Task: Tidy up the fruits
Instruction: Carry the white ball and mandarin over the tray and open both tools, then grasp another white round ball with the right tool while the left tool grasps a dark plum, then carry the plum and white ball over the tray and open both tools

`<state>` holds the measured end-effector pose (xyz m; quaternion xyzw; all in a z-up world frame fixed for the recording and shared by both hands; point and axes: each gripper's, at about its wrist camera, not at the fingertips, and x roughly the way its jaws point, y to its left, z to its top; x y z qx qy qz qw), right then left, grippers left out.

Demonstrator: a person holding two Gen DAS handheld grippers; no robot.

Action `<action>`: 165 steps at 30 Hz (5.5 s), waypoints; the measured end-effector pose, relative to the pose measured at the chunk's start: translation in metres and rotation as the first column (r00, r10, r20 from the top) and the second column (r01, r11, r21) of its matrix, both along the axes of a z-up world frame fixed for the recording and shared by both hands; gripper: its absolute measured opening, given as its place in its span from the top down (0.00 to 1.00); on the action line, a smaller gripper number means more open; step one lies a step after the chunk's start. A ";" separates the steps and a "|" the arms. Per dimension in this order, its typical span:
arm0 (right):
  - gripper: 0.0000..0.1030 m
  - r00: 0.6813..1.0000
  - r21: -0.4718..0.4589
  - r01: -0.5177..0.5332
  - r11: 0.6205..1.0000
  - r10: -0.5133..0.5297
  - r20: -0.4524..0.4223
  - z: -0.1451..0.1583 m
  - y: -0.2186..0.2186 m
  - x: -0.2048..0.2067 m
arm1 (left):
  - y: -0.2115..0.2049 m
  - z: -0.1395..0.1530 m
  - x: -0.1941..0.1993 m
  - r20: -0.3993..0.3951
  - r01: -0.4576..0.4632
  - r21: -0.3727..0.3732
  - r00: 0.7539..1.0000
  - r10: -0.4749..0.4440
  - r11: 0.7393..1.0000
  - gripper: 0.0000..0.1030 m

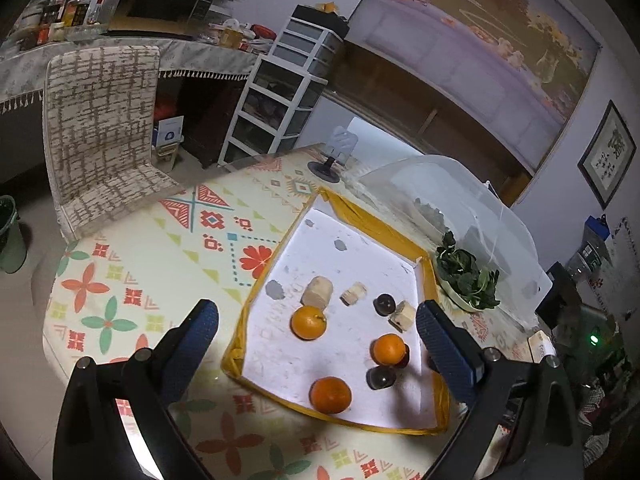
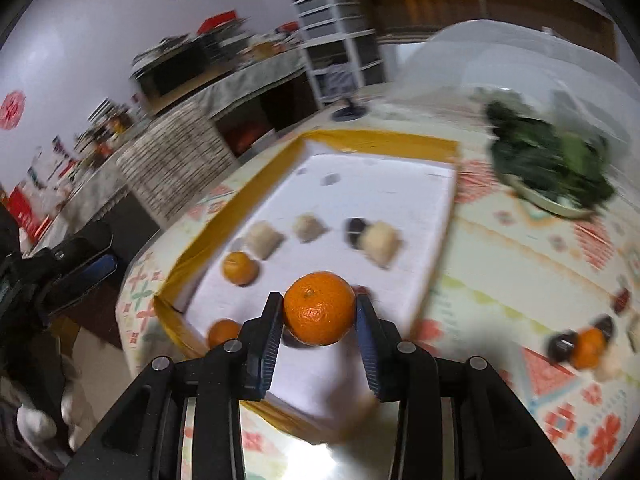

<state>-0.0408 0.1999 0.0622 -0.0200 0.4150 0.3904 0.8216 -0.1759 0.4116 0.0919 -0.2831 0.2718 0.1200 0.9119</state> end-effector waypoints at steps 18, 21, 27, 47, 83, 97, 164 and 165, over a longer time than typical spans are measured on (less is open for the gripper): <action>0.54 1.000 0.018 0.021 1.000 -0.021 0.000 -0.001 0.016 0.008 | -0.005 -0.005 0.002 -0.024 0.042 -0.010 0.999 -0.042 0.999 0.04; 0.54 0.998 0.048 0.062 0.997 -0.062 0.010 0.010 -0.012 0.007 | -0.014 -0.001 0.004 -0.021 0.068 0.001 0.997 -0.068 0.998 0.04; 0.51 0.976 0.082 0.207 0.975 -0.211 0.046 0.031 -0.107 0.013 | -0.047 0.013 0.009 0.003 0.155 0.046 0.988 -0.155 0.987 0.04; 0.49 0.855 0.047 0.518 0.854 -0.516 -0.054 -0.016 -0.295 0.044 | -0.200 -0.011 0.059 -0.129 0.529 0.038 0.844 -0.521 0.848 0.04; 0.68 0.857 0.058 0.516 0.855 -0.514 -0.042 -0.046 -0.287 0.062 | -0.295 -0.046 0.180 -0.319 0.660 0.110 0.732 -0.602 0.744 0.04; 0.68 0.832 0.092 0.555 0.827 -0.551 -0.064 -0.044 -0.303 0.066 | -0.339 -0.081 0.209 -0.441 0.728 0.231 0.670 -0.597 0.646 0.33; 0.68 0.940 0.307 0.335 0.891 -0.295 -0.170 -0.002 -0.210 0.045 | -0.138 0.001 0.144 -0.182 0.456 0.121 0.883 -0.432 0.882 0.75; 0.68 0.946 0.305 0.315 0.899 -0.273 -0.174 0.000 -0.197 0.044 | -0.126 0.000 0.143 -0.184 0.437 0.113 0.892 -0.413 0.892 0.75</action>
